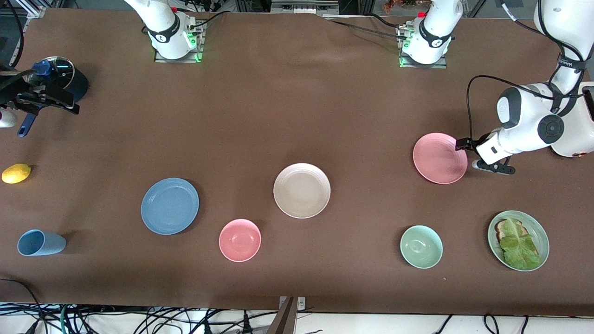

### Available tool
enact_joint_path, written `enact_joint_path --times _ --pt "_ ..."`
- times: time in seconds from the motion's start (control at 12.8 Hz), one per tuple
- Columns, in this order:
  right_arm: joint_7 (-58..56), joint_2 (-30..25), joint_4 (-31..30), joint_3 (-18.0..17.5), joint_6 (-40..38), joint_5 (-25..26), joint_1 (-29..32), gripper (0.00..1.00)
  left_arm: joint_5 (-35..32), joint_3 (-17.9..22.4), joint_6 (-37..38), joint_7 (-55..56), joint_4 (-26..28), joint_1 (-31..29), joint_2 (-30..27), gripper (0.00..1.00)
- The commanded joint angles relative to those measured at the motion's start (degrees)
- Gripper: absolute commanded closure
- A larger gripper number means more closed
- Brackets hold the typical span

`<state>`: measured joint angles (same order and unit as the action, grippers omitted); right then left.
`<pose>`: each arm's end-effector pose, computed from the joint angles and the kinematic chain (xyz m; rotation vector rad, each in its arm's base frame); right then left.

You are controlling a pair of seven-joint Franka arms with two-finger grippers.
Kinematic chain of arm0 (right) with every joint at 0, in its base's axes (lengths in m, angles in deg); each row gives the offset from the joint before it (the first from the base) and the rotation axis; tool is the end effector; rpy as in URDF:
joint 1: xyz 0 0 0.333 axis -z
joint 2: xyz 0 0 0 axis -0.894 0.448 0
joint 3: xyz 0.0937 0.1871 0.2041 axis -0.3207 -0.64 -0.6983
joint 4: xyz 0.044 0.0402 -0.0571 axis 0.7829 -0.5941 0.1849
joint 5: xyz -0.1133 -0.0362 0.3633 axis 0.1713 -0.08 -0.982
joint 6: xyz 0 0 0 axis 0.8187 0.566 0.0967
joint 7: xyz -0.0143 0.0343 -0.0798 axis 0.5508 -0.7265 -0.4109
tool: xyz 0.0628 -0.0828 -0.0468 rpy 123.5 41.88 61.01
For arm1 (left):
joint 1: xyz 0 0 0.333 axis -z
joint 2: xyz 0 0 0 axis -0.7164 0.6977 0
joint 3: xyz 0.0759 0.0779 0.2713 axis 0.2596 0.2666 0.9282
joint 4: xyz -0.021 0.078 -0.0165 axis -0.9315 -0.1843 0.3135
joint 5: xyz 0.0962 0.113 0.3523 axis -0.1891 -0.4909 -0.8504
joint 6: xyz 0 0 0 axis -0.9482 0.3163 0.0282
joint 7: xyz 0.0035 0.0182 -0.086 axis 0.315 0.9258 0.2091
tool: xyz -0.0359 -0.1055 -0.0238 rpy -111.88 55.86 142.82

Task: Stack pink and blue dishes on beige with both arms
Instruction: 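Reach the left gripper down to the pink plate rim and grasp it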

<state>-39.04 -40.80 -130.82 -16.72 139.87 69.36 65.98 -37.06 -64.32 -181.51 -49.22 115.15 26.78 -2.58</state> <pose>0.5562 -0.0050 0.5867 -3.1017 -0.0402 0.1360 0.4880 0.1024 0.1759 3.0500 -0.2489 -0.3394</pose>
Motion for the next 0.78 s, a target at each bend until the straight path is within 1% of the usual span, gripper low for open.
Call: enact_joint_path --times 0.0,0.16,0.24,0.31,0.39,0.55,0.63,0.71 --pt "0.36 -0.95 -0.47 -0.19 -0.07 -0.11 0.04 0.00 2.84 -0.64 -0.58 -0.12 -0.35 -1.06 1.12 0.00" --pt "0.36 -0.95 -0.47 -0.19 0.02 -0.11 0.04 0.00 3.21 -0.64 -0.58 0.06 -1.15 -0.98 2.44 0.01" --pt "0.36 -0.95 -0.47 -0.19 -0.15 -0.11 0.04 0.00 3.30 -0.64 -0.41 0.76 -1.58 -0.89 3.14 0.08" --pt "0.36 -0.95 -0.47 -0.10 -0.24 -0.02 0.04 0.00 3.30 -0.64 -0.23 1.98 -2.37 -0.37 4.02 0.16" --pt "0.27 -0.78 -0.47 -0.01 -0.24 0.07 0.04 0.00 3.21 -0.64 -0.23 3.30 -2.99 0.07 4.46 0.35" --pt "0.19 -0.52 -0.47 0.16 -0.07 0.07 0.13 0.00 2.42 -0.73 1.60 3.31 -4.83 0.51 5.08 0.90" --pt "0.19 -0.51 -0.47 0.16 -0.15 -0.02 0.13 0.00 2.33 -0.73 3.61 3.23 -6.23 0.69 5.60 1.00" --pt "0.27 -0.51 -0.47 0.16 -0.16 -0.02 0.13 0.00 2.24 -0.73 4.94 3.31 -7.90 1.39 6.39 1.00"
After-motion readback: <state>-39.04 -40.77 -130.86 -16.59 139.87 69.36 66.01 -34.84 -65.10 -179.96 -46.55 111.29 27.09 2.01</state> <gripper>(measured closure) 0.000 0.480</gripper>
